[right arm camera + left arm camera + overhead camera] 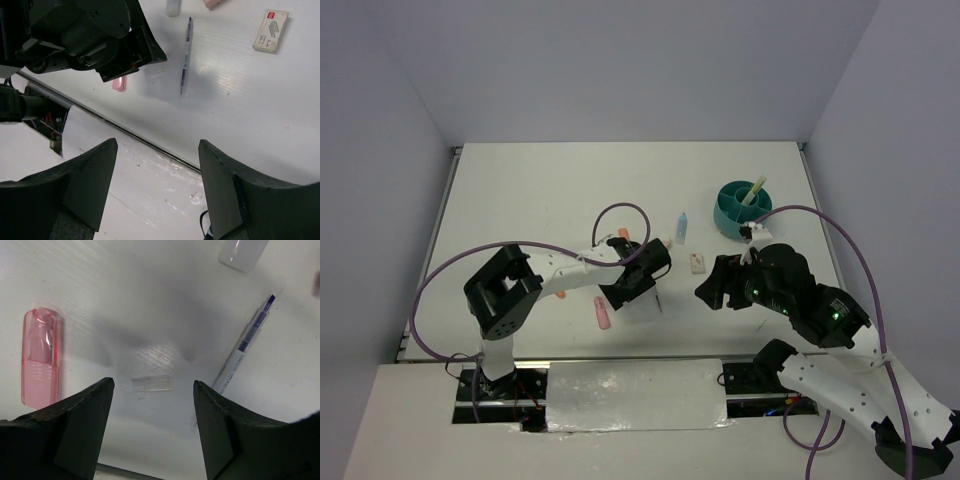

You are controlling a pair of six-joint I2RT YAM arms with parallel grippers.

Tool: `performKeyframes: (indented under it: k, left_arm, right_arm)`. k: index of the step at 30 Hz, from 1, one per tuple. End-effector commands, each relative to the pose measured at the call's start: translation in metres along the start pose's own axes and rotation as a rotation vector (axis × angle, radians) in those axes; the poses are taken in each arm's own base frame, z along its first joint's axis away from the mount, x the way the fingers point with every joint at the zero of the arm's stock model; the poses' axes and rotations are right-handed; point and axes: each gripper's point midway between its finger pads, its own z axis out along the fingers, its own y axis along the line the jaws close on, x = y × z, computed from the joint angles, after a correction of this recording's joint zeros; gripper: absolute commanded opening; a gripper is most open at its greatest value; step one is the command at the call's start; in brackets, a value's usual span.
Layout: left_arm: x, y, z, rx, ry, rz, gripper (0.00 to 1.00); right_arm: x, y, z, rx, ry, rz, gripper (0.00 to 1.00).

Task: Sort the stationery into containers
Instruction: Pick up the pen cap from the center of the board.

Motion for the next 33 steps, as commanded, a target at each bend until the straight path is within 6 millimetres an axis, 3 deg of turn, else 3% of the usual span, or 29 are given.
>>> performKeyframes:
  k: [1,14,18,25,33]
  left_arm:
    - [0.011,0.001,0.0,-0.007,0.041,0.049,0.77]
    - [0.018,0.008,0.014,-0.045,0.056,0.088,0.72]
    - [0.021,0.012,0.017,-0.048,0.069,0.09,0.65]
    - [0.032,0.004,0.012,-0.041,0.094,0.116,0.66]
    - [0.036,0.009,0.017,-0.09,0.099,0.137,0.63]
  right_arm:
    - [-0.012,0.007,0.0,-0.022,-0.044,-0.002,0.74]
    - [-0.011,0.007,0.001,-0.027,-0.045,-0.017,0.74]
    - [-0.009,0.006,0.002,-0.025,-0.037,-0.022,0.74]
    - [-0.009,0.007,0.006,-0.029,-0.034,-0.022,0.74]
    - [-0.01,0.007,0.005,-0.033,-0.043,-0.016,0.74]
